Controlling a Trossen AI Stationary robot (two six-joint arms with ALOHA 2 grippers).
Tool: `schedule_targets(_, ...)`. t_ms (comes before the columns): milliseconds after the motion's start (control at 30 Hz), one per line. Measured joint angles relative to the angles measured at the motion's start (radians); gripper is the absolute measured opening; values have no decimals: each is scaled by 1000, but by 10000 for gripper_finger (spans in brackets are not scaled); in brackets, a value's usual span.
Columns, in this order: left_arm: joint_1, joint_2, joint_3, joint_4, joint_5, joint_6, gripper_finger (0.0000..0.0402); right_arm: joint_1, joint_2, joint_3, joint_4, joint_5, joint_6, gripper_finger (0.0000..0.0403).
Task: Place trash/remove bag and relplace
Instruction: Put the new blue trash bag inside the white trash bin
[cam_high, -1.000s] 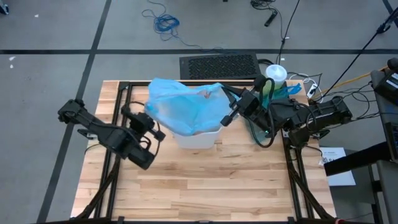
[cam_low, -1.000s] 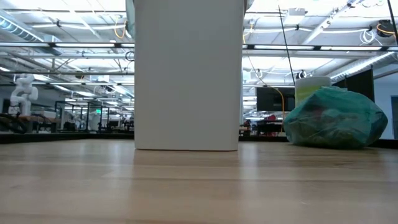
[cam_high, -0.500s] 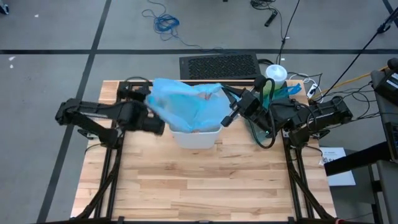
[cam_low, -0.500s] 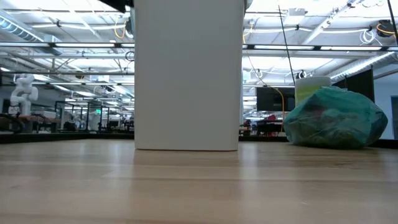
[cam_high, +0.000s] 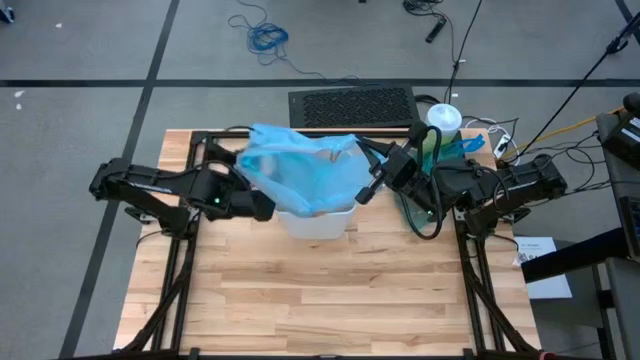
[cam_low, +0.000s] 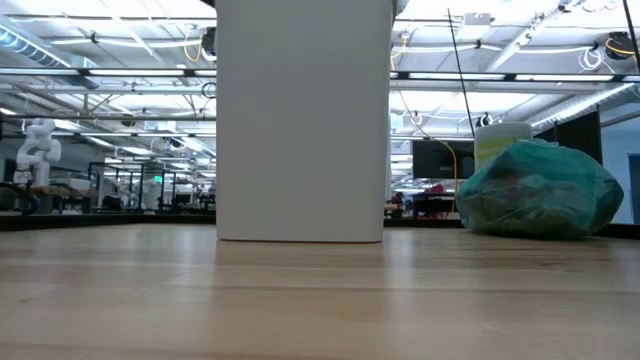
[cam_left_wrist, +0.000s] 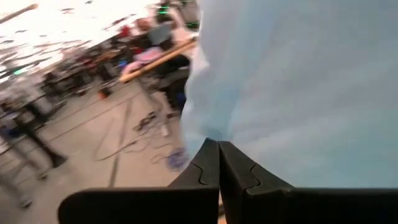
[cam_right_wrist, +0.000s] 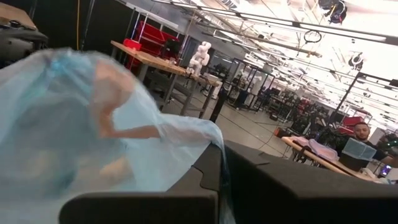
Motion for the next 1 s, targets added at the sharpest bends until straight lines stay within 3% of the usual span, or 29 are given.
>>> schedule_targets(267, -59, 1, 0, 396, 248, 445, 0, 0, 0, 0, 0, -4, -5, 0)
schedule_targets(433, -51, 1, 0, 693, 575, 700, 0, 0, 0, 0, 0, -4, -16, 0)
schedule_targets(567, -48, 1, 0, 828, 752, 749, 0, 0, -12, -1, -7, -4, -16, 0)
schedule_targets(900, -54, 69, 0, 962, 1109, 690, 0, 1, -41, -1, -25, -4, -11, 0)
schedule_targets(1000, -54, 107, 0, 961, 1160, 687, 0, 0, -41, -1, -31, -4, -10, 0)
